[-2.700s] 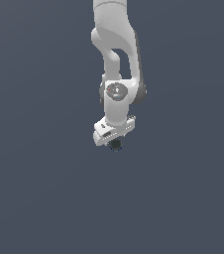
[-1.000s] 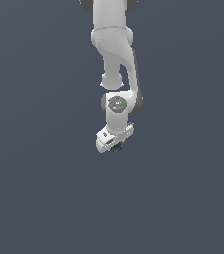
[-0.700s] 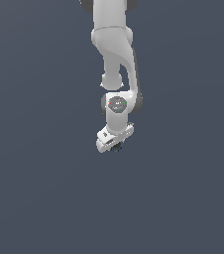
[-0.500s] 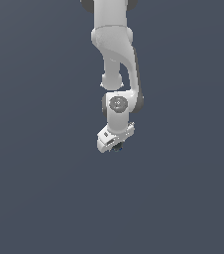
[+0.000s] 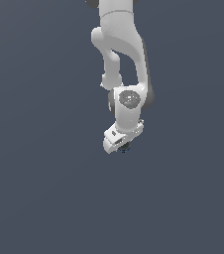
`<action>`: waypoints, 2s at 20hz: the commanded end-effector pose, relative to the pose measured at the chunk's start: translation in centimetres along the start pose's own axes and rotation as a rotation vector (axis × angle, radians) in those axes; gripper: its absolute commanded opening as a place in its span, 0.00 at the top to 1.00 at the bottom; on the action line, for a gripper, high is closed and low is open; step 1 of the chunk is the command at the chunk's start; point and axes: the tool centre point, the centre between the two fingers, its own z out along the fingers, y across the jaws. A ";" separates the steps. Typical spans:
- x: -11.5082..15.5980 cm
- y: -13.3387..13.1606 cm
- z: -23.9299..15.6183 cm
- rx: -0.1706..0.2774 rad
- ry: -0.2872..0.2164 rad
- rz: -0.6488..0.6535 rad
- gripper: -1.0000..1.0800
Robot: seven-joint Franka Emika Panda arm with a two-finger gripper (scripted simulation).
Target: Pick up the object and move it to a goal position.
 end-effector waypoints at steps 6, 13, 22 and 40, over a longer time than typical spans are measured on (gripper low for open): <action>4.9 -1.5 -5.4 0.000 0.001 -0.001 1.00; 9.6 -2.9 -10.5 0.001 0.002 -0.001 1.00; 14.3 -4.2 -15.4 0.001 0.002 -0.001 1.00; 20.2 -5.5 -21.2 0.000 0.001 0.000 1.00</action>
